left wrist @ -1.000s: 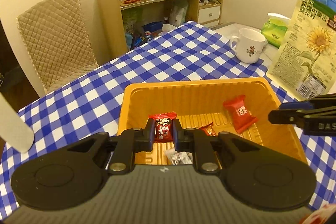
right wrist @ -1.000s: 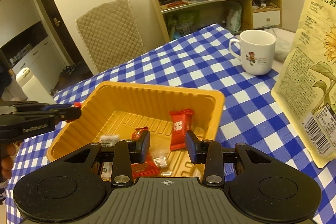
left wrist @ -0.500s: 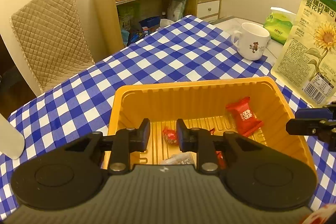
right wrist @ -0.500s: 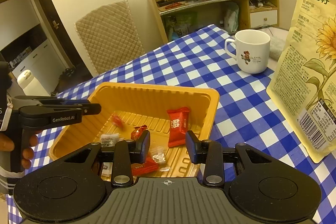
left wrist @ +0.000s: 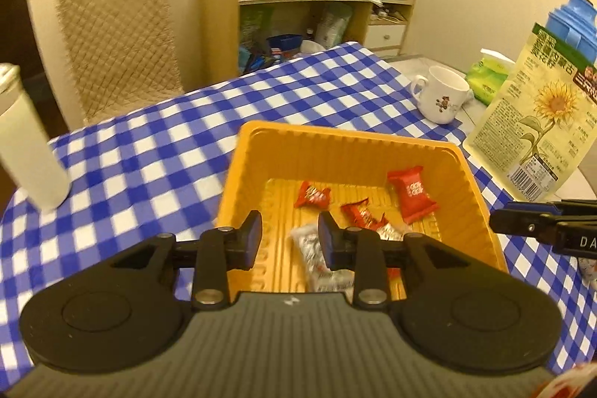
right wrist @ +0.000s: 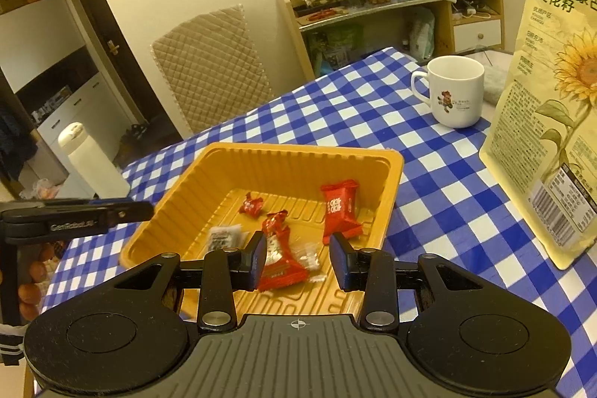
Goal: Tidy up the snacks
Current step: 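Move both tools back toward the yellow candy and green sausage snack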
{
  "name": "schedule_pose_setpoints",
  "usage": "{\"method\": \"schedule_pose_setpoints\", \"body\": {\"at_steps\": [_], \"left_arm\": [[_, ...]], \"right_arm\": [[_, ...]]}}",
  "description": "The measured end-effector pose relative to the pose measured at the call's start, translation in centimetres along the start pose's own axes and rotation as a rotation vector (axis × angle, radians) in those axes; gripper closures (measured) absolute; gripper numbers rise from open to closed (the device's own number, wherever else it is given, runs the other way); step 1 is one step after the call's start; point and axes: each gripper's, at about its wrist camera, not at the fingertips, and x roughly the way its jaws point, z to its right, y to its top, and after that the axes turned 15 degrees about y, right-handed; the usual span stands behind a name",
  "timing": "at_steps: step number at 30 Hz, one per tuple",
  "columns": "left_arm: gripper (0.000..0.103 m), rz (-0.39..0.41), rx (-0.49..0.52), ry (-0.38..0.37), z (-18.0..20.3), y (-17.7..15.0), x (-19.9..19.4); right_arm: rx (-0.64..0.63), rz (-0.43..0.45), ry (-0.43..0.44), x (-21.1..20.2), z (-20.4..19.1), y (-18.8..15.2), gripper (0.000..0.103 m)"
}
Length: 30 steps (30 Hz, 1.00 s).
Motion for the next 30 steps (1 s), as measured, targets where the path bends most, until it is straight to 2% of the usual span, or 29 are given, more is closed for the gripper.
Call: {"method": "schedule_pose_setpoints", "body": {"at_steps": [5,10,15,25,30], "left_arm": [[0.074,-0.027,-0.063,0.028,-2.2,-2.5,-2.4],[0.073,-0.066,-0.082,0.065,-3.6,-5.6,-4.4],[0.069,-0.112,-0.106,0.110,-4.5,-8.9,-5.8],[0.069,-0.178,-0.160,0.148,-5.5,-14.1,-9.0],[0.069,-0.196,-0.153,0.162,-5.3,-16.3,-10.4]], "right_arm": [[0.020,-0.007,0.013,-1.4,-0.7,-1.2,0.065],[0.033,-0.039,0.024,-2.4,-1.5,-3.0,0.064],[0.044,-0.067,0.024,-3.2,-2.1,-5.1,0.056],[0.068,-0.178,0.026,-4.1,-3.5,-11.0,0.053],[0.080,-0.228,0.028,-3.9,-4.1,-13.4,0.053]]}}
